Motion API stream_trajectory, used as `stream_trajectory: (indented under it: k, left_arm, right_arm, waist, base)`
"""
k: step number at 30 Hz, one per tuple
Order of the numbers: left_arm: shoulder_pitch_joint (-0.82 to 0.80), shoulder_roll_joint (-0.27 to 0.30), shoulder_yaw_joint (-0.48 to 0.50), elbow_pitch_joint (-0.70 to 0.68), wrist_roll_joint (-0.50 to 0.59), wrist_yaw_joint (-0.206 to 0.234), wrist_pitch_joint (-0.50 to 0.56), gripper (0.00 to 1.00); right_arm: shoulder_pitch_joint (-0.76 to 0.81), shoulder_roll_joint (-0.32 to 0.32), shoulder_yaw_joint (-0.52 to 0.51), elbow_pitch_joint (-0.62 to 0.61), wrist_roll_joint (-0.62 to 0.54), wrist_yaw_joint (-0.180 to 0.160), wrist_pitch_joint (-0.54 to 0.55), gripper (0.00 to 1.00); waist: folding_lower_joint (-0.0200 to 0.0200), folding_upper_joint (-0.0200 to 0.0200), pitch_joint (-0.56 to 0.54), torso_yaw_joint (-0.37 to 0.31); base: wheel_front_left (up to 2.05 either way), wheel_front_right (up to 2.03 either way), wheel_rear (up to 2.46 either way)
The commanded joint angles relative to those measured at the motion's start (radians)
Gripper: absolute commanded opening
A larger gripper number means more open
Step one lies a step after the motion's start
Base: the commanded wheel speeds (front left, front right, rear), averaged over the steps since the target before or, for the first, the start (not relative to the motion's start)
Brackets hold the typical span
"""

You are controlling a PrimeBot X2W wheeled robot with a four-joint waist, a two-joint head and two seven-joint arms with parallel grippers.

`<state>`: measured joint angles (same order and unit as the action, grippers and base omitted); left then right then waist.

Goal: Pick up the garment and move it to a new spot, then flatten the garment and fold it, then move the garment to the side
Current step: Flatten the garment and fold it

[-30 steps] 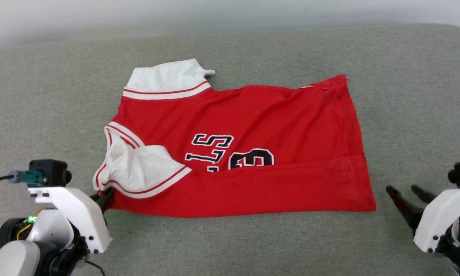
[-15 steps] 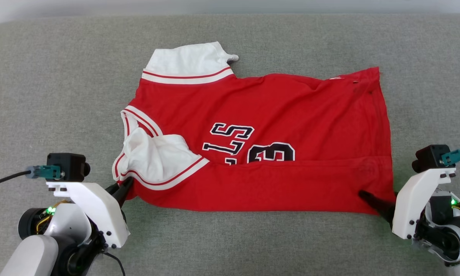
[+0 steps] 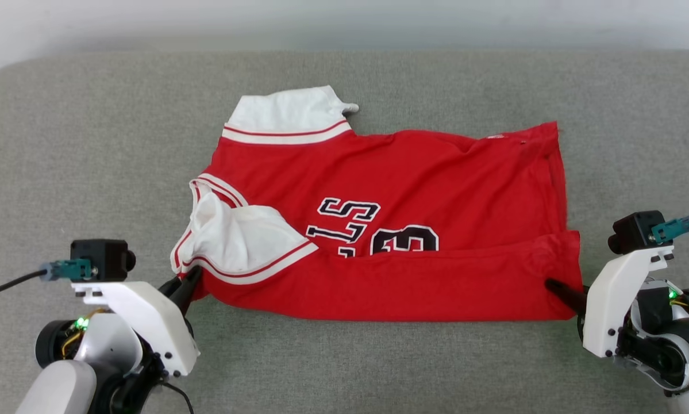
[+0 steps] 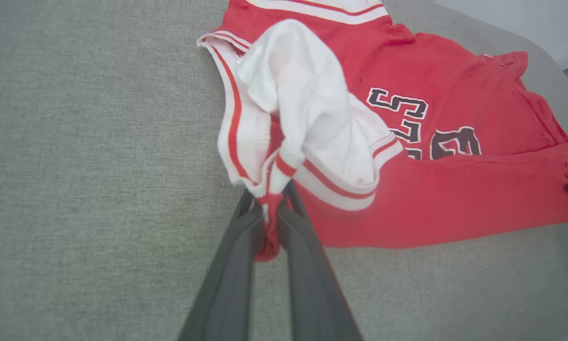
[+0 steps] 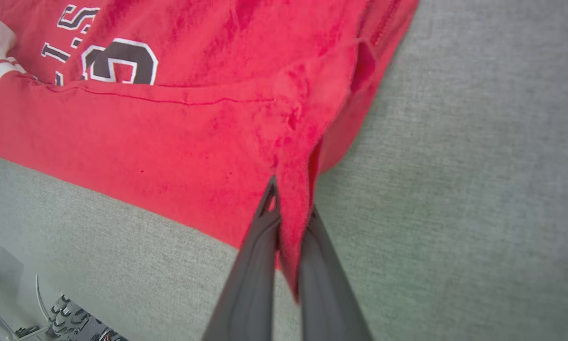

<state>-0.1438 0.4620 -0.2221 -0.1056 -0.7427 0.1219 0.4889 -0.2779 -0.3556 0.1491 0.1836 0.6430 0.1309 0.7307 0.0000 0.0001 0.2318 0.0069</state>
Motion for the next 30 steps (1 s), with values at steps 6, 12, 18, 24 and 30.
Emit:
stream_trajectory:
  k: [6,12,18,24,30]
  left_arm:
    - [0.082,-0.007,0.002,-0.016,0.011,0.029,-0.026,0.0]
    - [0.181,0.003,0.013,-0.041,-0.002,0.06,-0.016,0.0]
    - [0.241,-0.024,-0.014,-0.008,-0.037,0.059,0.006,0.0]
    - [0.207,-0.063,-0.011,0.081,-0.036,0.06,-0.046,1.0]
    - [0.139,-0.073,0.028,0.105,0.027,0.068,-0.196,1.0]
  right_arm:
    - [0.054,-0.019,0.017,-0.027,0.009,0.0,0.002,0.0]
    - [0.143,-0.023,-0.001,-0.071,0.007,0.0,0.018,0.0]
    - [0.236,0.004,-0.035,-0.082,-0.018,0.0,0.022,0.18]
    - [0.263,0.034,-0.025,-0.055,-0.047,0.0,-0.079,1.0]
    - [0.222,0.048,-0.035,-0.102,-0.143,0.0,-0.406,1.0]
  waist:
    - [0.0,-0.0001,-0.089,-0.002]
    - [0.0,-0.0001,-0.148,-0.004]
    - [0.0,-0.0001,-0.16,-0.005]
    - [0.0,-0.0001,-0.15,-0.017]
    - [0.0,-0.0001,-0.154,-0.051]
  base:
    - [0.0,0.0,0.0]
    - [0.0,0.0,0.0]
    - [0.0,0.0,0.0]
    - [0.0,0.0,0.0]
    - [0.0,0.0,0.0]
